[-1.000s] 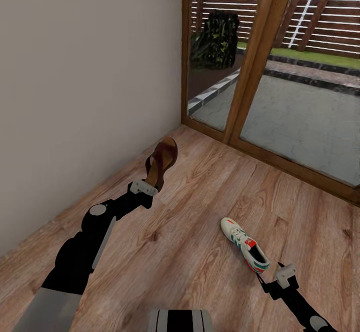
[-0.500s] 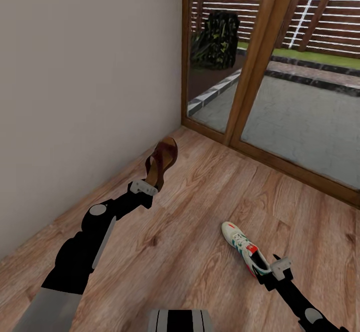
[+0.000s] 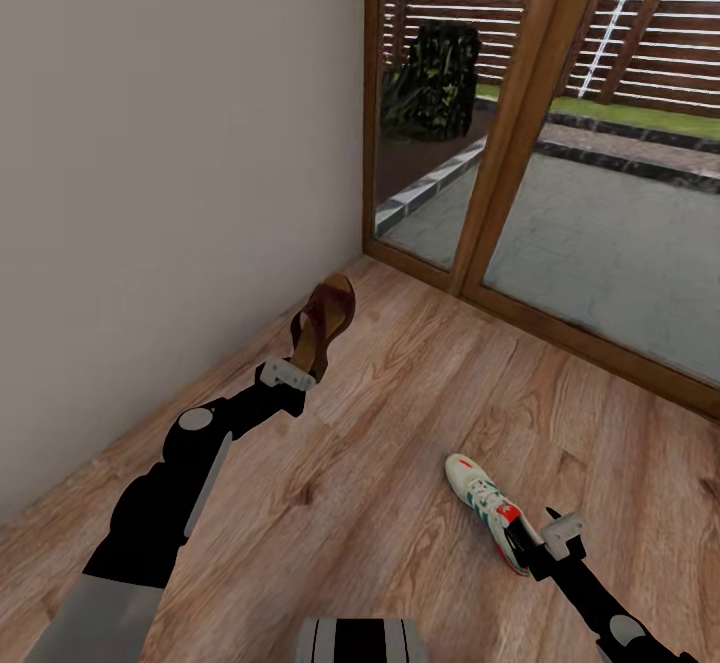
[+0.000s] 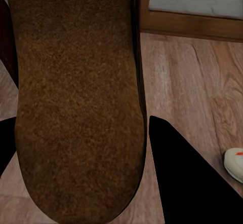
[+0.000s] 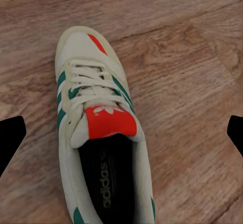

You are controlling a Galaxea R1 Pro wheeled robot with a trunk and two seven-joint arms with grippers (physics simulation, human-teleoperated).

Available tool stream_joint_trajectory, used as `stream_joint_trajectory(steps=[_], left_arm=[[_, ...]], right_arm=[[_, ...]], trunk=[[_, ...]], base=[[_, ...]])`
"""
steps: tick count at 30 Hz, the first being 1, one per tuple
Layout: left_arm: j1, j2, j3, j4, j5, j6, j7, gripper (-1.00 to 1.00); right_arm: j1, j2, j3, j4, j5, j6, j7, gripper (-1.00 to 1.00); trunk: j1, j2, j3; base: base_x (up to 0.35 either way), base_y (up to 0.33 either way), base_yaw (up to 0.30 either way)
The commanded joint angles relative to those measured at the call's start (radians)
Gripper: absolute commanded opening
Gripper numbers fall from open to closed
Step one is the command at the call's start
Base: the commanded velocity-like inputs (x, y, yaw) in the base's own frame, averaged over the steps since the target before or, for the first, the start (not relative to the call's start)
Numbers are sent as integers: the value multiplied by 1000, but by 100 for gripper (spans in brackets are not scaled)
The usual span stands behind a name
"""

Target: Pick up the two gym shoes and the two sandals from the corridor floor and place them onto the hallstand (shoe rack) in the corridor, making sure they are on the rack and not on the floor. Arrange them so the two gym shoes are next to each other and the two sandals are next to each other.

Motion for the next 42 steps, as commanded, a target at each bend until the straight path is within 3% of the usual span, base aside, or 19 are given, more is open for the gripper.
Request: stream_joint_trajectory(steps=[1,11,20,34,38,42], left_arm=[[0,0,0,-2,-13,1,-7,-100],[0,1,0,-2,-12,0,-7,-100],[0,1,0,-2,-12,-1,-6,-100],[-4,-1,-3,-8,-12,1,-8,-100],[-14,-2,-4,-9,-10,1,-8,-100],[-14,-2,-4,-9,-8,1,-9,-100]], right_arm=[[-1,-1,2,1,-5,-3,4,100],[-1,-2,-2,6,-9,-3,6,100],[-1,-1,3,9,-48,-3,7,100],[-1,1,3,8,-52,-3,6,100],[-1,1,2,8,-54,-3,5,100],[-1,1,2,9,-55,-3,5,100]], trunk=[[0,0,-1],[0,0,-1],[0,0,-1],[0,0,-1],[2,-1,-19],[2,-1,-23]], base=[[43,0,0],[12,0,0],[0,0,0],[0,0,0],[0,0,0],[0,0,0]])
